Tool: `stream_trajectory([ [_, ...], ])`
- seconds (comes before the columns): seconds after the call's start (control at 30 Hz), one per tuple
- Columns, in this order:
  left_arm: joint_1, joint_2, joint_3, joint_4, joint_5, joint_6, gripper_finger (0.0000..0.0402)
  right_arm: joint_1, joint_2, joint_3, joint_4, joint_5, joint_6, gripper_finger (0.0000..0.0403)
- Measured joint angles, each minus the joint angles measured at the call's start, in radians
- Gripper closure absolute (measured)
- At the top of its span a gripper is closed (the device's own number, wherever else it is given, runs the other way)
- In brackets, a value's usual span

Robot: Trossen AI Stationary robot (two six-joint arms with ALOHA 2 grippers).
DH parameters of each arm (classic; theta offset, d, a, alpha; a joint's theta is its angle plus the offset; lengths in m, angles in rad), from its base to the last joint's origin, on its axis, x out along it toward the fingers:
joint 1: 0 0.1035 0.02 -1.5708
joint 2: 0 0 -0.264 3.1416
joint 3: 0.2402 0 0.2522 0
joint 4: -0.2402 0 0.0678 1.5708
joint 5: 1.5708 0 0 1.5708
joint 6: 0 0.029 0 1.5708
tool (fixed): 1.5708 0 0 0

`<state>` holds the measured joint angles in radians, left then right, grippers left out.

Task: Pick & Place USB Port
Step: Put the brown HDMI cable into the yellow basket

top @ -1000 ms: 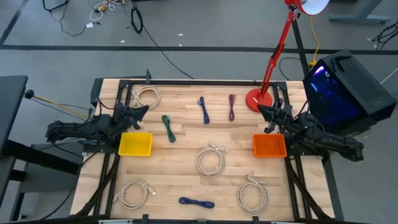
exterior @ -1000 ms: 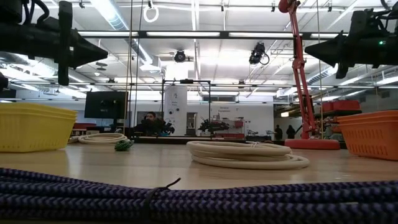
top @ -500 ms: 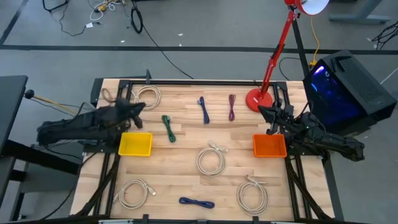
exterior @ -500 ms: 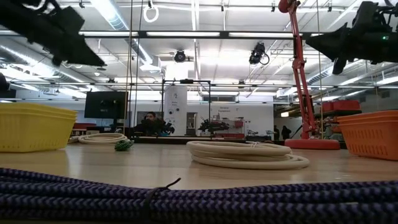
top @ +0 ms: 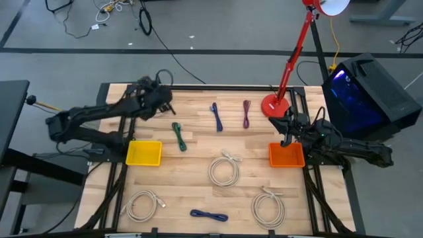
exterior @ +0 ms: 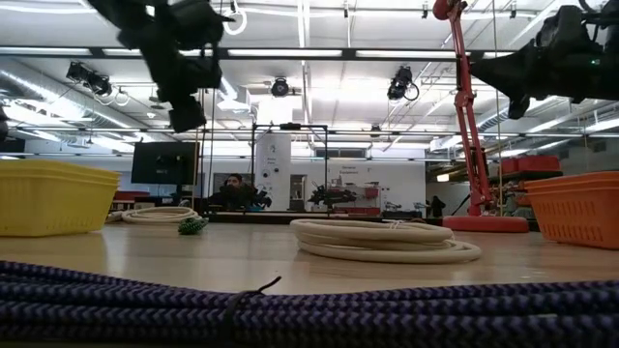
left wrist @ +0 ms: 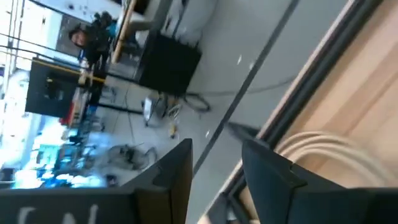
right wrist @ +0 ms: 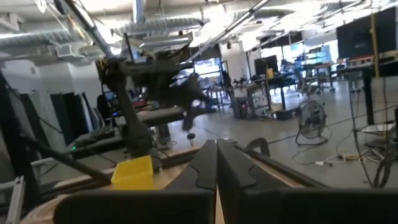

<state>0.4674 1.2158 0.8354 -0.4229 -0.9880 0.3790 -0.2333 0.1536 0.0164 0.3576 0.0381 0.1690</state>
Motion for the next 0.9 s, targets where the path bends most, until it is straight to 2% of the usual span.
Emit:
stream_trajectory([
  [0.1,0.055,0.073,0.064,-0.044,0.013,0.032,0.0253,0.016,0.01,0.0,0.0,-0.024,0.003,0.0396],
  [0.17,0.072,0.1,0.104,-0.041,-0.03,0.03,0.0253,0.024,0.014,0.0,0.0,-0.028,0.003,0.0396],
  [0.23,0.072,0.117,0.143,-0.063,-0.048,-0.034,0.0253,0.03,0.015,0.0,0.0,-0.03,-0.011,0.0396],
  [0.27,0.067,0.119,0.156,-0.09,-0.017,-0.063,0.0253,0.032,0.015,0.0,0.0,-0.03,-0.016,0.0396],
  [0.37,0.082,0.124,0.188,-0.12,0.256,-0.094,0.0255,0.039,0.015,0.0,0.001,-0.031,-0.019,0.0396],
  [0.4,0.093,0.124,0.19,-0.135,0.311,-0.112,0.0258,0.043,0.015,0.0,0.001,-0.031,-0.019,0.0396],
  [0.5,0.135,0.151,0.195,-0.227,0.372,-0.152,0.0268,0.059,0.015,0.0,0.004,-0.032,-0.017,0.0396],
  [0.67,0.233,0.227,0.184,-0.432,0.537,-0.25,0.0273,0.09,0.015,0.0,0.007,-0.031,-0.02,0.0396],
  [0.9,0.271,0.359,0.158,-0.419,0.643,-0.251,0.0224,0.132,0.015,0.0,0.026,-0.031,-0.02,0.0396],
])
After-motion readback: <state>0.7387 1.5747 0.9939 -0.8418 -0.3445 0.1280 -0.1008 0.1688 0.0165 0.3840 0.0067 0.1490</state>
